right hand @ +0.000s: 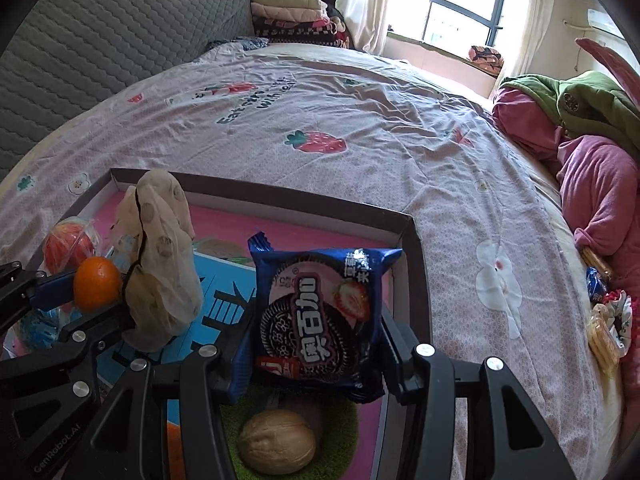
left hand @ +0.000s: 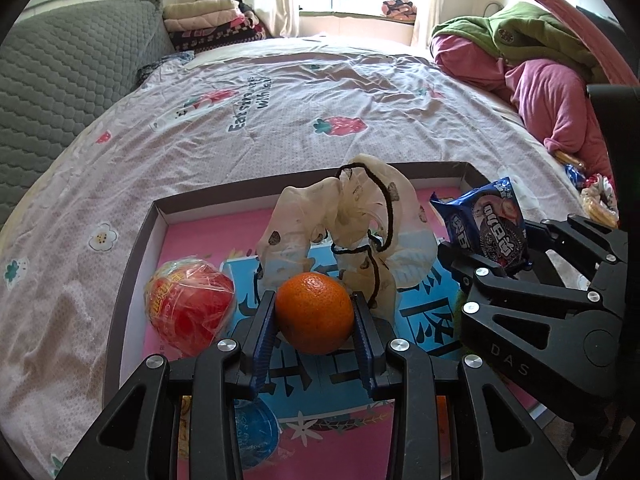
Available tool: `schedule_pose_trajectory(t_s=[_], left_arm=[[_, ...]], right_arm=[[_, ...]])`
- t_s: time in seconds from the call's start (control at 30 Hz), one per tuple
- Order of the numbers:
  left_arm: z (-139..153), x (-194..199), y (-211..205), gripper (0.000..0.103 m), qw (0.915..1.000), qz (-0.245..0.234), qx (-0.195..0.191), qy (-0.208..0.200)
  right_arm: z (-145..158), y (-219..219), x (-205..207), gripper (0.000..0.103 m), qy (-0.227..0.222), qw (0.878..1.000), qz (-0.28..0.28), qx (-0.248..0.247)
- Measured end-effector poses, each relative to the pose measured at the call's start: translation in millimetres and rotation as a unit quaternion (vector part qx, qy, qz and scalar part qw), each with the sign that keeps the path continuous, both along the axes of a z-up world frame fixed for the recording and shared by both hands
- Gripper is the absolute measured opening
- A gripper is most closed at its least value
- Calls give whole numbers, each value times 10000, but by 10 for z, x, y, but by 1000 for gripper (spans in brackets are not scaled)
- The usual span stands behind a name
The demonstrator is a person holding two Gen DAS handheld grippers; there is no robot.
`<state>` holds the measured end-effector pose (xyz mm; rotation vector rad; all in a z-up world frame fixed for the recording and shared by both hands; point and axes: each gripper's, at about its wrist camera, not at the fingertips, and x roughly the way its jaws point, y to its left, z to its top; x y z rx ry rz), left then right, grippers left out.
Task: Organize objects
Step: 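Carry the mandarin over the tray with left tool while right tool carries the packet there, then open left tool to drop the mandarin into the tray while right tool releases the packet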
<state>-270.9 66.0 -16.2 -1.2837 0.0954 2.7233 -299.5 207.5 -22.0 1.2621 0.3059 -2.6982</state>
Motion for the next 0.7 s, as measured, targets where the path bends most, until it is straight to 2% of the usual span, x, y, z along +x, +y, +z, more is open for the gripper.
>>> schedule_pose_trajectory(t_s=[0.7], left_arm=[[-73,6,94,37,9991,34,-416,107]], right_arm=[[34,29,25,52,32,9999,-96,-73]])
